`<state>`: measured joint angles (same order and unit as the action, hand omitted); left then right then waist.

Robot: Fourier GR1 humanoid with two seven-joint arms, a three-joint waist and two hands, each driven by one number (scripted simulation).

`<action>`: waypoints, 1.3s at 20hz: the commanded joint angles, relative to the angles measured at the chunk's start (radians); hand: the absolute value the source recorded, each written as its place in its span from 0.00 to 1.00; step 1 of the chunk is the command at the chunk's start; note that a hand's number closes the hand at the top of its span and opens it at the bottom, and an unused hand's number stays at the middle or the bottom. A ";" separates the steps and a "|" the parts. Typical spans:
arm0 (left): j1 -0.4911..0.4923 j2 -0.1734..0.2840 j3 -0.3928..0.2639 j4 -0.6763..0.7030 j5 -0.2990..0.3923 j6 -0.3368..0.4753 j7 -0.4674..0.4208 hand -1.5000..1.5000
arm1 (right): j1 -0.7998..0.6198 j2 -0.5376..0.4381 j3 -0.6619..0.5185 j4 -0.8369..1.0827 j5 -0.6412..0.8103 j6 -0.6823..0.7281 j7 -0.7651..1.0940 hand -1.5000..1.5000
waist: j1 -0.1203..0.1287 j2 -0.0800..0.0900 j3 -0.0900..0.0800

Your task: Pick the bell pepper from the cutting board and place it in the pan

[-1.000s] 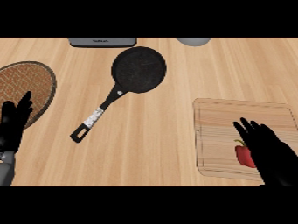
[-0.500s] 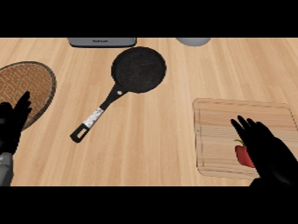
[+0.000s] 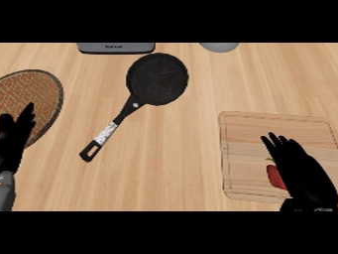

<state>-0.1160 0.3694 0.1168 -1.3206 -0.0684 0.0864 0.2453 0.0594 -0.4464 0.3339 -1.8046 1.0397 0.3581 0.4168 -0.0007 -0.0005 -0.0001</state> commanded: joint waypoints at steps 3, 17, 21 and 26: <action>-0.067 -0.001 0.046 0.128 -0.020 -0.025 -0.068 0.50 | -0.057 0.021 -0.062 0.074 0.037 0.037 -0.037 0.00 | -0.002 0.001 0.000; -0.001 -0.039 0.054 0.000 -0.048 -0.051 -0.013 0.50 | -0.050 0.040 -0.075 0.111 0.207 -0.100 -0.179 1.00 | 0.000 0.000 0.000; 0.040 -0.060 0.054 -0.020 -0.057 -0.033 -0.022 0.50 | -0.053 0.105 -0.091 0.172 0.191 -0.129 -0.165 1.00 | 0.004 0.000 0.000; -0.003 -0.010 0.080 0.029 -0.037 -0.075 -0.036 0.50 | -0.143 0.270 -0.178 0.229 0.082 -0.052 -0.010 1.00 | 0.007 0.001 0.000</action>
<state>-0.1378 0.3329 0.1757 -1.2925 -0.1241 0.0441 0.2298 -0.0520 -0.2652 0.2083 -1.6242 1.1732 0.2926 0.3409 0.0024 0.0004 -0.0001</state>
